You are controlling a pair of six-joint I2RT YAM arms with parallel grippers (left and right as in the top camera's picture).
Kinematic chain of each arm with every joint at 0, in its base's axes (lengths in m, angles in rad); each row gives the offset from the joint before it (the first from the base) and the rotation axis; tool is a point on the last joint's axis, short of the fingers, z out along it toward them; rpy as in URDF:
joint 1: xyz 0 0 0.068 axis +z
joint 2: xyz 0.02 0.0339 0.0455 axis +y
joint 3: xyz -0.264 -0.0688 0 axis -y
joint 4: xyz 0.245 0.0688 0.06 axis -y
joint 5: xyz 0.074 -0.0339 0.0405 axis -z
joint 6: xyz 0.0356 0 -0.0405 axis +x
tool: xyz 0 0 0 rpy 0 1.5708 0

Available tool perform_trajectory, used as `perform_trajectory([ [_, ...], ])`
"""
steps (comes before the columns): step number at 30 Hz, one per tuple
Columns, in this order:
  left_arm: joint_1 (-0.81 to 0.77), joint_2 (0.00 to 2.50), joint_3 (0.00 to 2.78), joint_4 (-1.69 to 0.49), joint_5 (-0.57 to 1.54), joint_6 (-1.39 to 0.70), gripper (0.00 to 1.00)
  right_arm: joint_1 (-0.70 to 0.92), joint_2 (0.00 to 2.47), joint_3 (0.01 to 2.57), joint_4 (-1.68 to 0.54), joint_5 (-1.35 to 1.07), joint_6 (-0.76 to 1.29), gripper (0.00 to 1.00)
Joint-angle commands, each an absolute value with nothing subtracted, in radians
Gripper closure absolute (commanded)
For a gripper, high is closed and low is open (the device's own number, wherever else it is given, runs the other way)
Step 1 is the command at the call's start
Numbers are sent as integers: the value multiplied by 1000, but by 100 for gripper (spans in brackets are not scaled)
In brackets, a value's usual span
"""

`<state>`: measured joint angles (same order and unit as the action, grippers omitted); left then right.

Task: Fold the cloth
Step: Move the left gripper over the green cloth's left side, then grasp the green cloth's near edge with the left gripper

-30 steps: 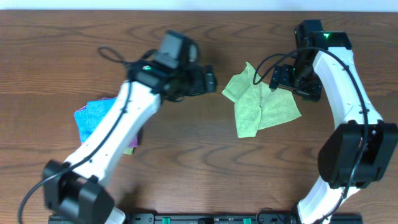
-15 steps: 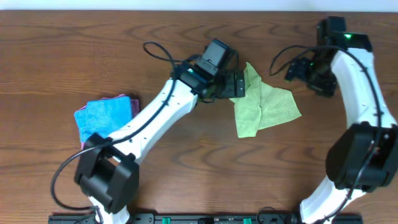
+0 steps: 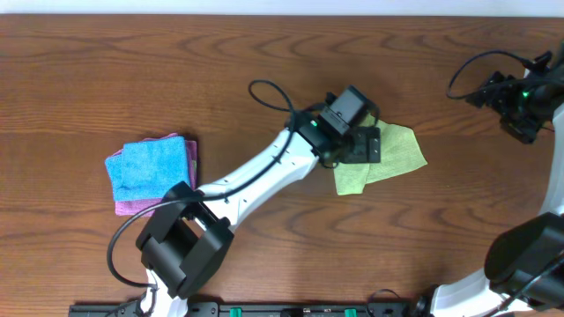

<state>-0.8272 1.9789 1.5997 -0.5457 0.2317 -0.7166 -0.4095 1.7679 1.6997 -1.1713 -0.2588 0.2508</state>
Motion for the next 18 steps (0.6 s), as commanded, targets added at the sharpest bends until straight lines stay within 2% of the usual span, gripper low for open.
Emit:
perform_trajectory([
  [1,-870,2006,1618,-544,187,-738,5,-425,1756,1701,-1176,-308,227,11],
  [12,-944,2111,1618,-516,123,-737,4,-425,1756,1701,-1174,-349,227,11],
  [15,-944,2137,1618,-503,121,-736,0,-425,1756,1701,-1175,-349,227,12],
  [16,-944,2143,1618,-500,120,-736,6,-425,1756,1701,-1175,-349,227,12],
  [18,-944,2152,1618,-490,119,-736,7,-425,1756,1701,-1175,-349,227,12],
])
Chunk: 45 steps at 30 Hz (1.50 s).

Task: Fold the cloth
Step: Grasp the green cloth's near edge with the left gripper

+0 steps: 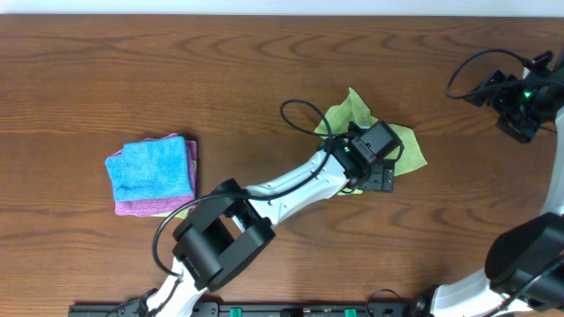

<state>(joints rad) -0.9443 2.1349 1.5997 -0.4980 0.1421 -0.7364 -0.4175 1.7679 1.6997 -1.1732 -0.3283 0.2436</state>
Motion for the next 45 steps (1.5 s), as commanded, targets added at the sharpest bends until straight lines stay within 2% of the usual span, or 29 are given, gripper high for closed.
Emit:
perform_trajectory([
  [1,-944,2154,1618,-482,117,-736,6,-425,1756,1701,-1175,-349,227,13],
  [4,-945,2155,1618,-455,83,-736,2,-425,1756,1701,-1175,-349,227,12],
  [10,-956,2157,1618,-416,25,-730,7,-425,1756,1701,-1175,-349,228,12],
  [17,-973,2179,1618,-414,11,-730,6,-425,1756,1701,-1174,-349,228,12],
  [22,-976,2185,1618,-416,-10,-730,14,-425,1756,1701,-1174,-349,228,12],
  [27,-976,2186,1618,-426,-60,-729,16,-425,1756,1701,-1174,-349,231,12],
  [45,-981,2221,1617,-453,-100,-650,17,-425,1756,1701,-1170,-374,231,13],
])
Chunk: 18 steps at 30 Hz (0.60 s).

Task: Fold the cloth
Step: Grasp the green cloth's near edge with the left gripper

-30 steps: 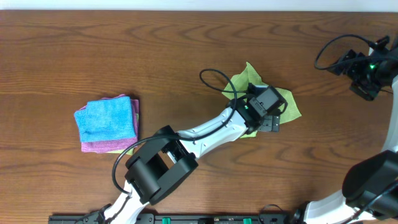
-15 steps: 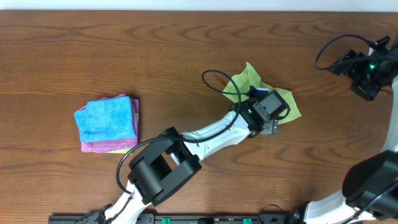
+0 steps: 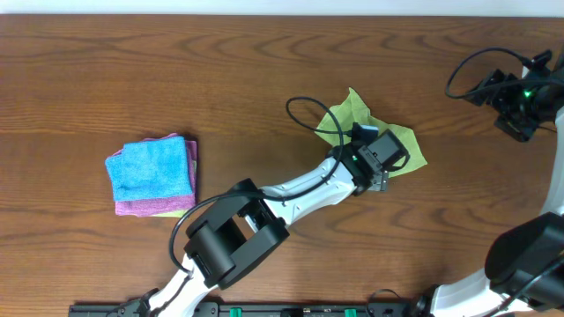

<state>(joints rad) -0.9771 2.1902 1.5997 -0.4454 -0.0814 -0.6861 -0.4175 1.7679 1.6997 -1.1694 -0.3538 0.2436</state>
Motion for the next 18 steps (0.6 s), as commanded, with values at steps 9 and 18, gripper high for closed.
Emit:
perform_trajectory([
  [9,-992,2224,1617,-461,-101,-650,57,-425,1756,1701,-1170,-374,231,13],
  [18,-977,2223,1634,-529,-108,-649,94,-425,1756,1701,-1174,-373,230,13],
])
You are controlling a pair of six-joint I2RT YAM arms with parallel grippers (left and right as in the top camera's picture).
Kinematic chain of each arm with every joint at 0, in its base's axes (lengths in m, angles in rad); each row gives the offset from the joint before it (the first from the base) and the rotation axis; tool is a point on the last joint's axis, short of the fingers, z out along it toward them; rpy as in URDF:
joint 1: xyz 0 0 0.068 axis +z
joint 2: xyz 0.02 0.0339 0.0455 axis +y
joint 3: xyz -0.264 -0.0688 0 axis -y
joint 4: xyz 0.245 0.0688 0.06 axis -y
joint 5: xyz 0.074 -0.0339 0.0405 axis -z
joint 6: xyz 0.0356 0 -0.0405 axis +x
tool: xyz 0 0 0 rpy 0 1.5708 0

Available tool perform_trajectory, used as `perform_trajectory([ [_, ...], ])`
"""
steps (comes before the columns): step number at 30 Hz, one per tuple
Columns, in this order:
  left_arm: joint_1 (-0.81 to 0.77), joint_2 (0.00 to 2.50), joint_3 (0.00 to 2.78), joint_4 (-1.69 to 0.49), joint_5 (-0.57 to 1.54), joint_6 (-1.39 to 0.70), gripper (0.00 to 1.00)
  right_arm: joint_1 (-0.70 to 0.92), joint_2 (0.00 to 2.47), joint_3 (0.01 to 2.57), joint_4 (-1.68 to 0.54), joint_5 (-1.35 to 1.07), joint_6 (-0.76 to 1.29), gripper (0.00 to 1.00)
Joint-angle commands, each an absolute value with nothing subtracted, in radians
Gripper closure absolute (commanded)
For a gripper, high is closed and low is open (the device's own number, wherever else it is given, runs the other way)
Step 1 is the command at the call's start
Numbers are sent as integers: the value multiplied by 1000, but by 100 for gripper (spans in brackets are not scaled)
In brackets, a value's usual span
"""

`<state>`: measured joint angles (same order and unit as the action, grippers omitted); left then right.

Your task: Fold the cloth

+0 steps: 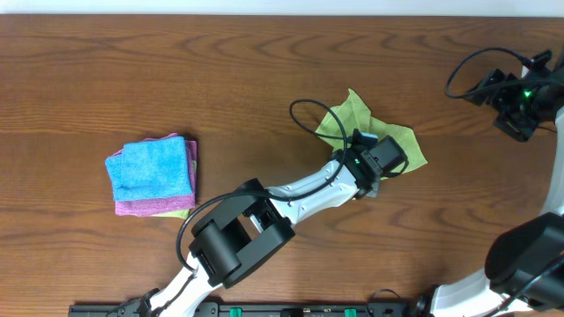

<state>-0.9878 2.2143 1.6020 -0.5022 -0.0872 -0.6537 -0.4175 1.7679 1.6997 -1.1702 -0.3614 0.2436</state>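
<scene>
The yellow-green cloth [346, 116] lies rumpled right of the table's middle, one corner pointing to the far side and another part [412, 146] spreading right. My left gripper [377, 178] reaches over the cloth's near edge. Its wrist housing covers the fingers, so how the jaws stand and whether they pinch the cloth is hidden. My right gripper [490, 91] hangs at the far right, well away from the cloth, its fingers too small and dark to read.
A stack of folded cloths [150, 169], blue on top of pink, sits at the left. The left arm's black cable loops over the green cloth. The brown wooden table [264, 70] stretches all round.
The left wrist has shifted slightly toward the far side over the cloth's near edge. The cloth's shape is almost the same. The right arm has not moved.
At first the cloth lay flat with a flap toward the near-left and the left gripper over its left part. Then the flap was gone from there, a corner pointed to the far side, and the gripper stood at the cloth's near edge, where it has stayed.
</scene>
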Motion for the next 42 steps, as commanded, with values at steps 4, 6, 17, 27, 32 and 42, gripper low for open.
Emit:
perform_trajectory([
  [4,-955,2223,1672,-601,-109,-634,94,-425,1756,1701,-1191,-369,220,13],
  [6,-941,2223,1699,-640,-112,-625,95,-425,1756,1701,-1200,-363,209,14],
  [17,-831,2222,1795,-826,-161,-612,94,-424,1756,1701,-1234,-364,144,14],
  [27,-751,2222,1795,-953,-239,-614,94,-418,1756,1700,-1272,-376,95,13],
  [32,-735,2222,1794,-1003,-263,-638,94,-418,1756,1700,-1299,-385,76,13],
  [42,-730,2222,1709,-1054,-323,-721,94,-418,1756,1699,-1354,-451,20,12],
])
